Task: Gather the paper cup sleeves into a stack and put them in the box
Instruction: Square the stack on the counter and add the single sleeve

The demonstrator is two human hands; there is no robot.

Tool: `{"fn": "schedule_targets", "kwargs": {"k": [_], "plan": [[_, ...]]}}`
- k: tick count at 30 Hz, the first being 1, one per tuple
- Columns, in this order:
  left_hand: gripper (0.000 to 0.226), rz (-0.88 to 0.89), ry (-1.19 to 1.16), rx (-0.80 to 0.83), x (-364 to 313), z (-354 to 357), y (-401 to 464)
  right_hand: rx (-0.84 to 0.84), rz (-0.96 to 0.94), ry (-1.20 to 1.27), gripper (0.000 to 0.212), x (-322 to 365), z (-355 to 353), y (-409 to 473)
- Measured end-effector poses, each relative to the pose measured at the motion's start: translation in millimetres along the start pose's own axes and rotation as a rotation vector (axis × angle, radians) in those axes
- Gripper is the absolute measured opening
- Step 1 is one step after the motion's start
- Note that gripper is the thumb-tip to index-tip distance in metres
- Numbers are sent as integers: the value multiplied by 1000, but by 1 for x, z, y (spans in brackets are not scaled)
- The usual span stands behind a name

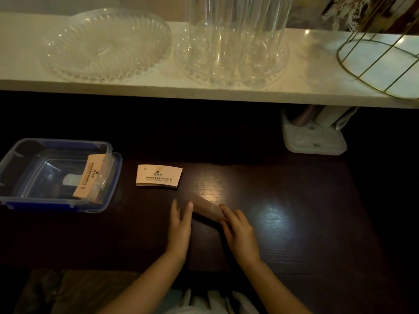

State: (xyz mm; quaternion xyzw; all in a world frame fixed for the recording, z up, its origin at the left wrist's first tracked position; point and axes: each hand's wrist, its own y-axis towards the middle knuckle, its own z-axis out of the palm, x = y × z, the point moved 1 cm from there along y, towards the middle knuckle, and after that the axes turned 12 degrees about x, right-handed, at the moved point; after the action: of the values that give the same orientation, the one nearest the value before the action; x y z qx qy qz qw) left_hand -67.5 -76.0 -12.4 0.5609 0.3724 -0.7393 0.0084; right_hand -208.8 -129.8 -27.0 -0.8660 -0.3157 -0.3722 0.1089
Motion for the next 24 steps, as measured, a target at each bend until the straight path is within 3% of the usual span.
{"fn": "schedule_targets", "kwargs": {"k": [1, 3, 7, 11, 14, 16, 19, 22, 24], "plan": [[70, -31, -139, 5, -2, 6, -4, -26, -4, 16, 44, 6, -1, 2], [63, -70, -384, 135, -4, 20, -10, -39, -45, 9, 43, 23, 1, 4], [37, -76, -440, 279, -19, 22, -12, -8, -45, -59, 48, 46, 3, 6], [33, -211, -231, 463, -35, -13, -6, 150, -133, 82, 51, 50, -11, 4], [51, -376, 32, 775, -49, -40, -7, 177, -188, 163, 74, 43, -34, 15], [63, -449, 213, 979, -56, -47, -8, 342, -274, 83, 82, 42, -49, 26], [70, -497, 371, 1201, -66, -49, -3, 513, -395, 15, 61, 44, -60, 37], [56, -461, 409, 1229, -73, -51, 2, 532, -372, 15, 38, 40, -66, 42], [58, -415, 281, 1045, -76, -55, 7, 491, -250, 67, 33, 32, -69, 44]]}}
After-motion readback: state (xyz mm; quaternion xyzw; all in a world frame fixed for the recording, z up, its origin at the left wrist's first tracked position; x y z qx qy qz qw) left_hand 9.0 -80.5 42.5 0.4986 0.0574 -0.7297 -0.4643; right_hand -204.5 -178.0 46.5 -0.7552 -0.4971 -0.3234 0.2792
